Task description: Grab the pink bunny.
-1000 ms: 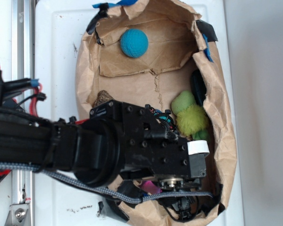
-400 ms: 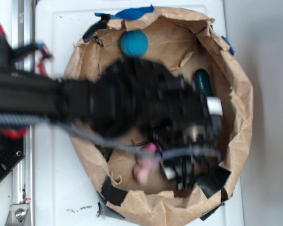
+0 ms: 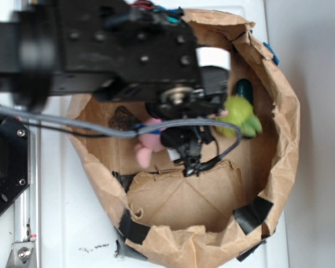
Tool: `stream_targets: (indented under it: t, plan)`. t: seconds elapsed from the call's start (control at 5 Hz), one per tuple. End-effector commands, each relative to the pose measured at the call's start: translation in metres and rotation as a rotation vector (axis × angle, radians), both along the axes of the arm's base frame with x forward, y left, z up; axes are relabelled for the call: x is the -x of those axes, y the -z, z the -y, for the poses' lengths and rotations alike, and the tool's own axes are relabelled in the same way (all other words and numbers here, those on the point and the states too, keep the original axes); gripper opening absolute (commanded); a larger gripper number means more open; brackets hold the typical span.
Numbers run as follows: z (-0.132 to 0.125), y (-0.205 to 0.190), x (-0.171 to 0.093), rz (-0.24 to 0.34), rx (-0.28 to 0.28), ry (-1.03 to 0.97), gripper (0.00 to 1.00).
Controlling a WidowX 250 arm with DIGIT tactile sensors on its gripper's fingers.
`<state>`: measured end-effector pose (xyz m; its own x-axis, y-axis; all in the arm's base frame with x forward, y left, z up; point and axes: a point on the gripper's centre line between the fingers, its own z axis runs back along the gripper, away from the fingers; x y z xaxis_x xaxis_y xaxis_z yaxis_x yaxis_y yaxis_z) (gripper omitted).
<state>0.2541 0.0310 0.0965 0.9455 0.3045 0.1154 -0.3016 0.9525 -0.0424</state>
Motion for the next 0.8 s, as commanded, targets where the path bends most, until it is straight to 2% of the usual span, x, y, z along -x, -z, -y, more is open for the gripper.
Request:
stream_targets:
  t: [0.0, 0.2, 0.6]
  plan:
    - [0.007, -0.066, 0.013, 0.092, 0.065, 0.073, 0.00]
    - [0.013, -0.086, 0.020, 0.103, 0.094, 0.081, 0.00]
    - [0.023, -0.085, 0.021, 0.110, 0.084, 0.039, 0.00]
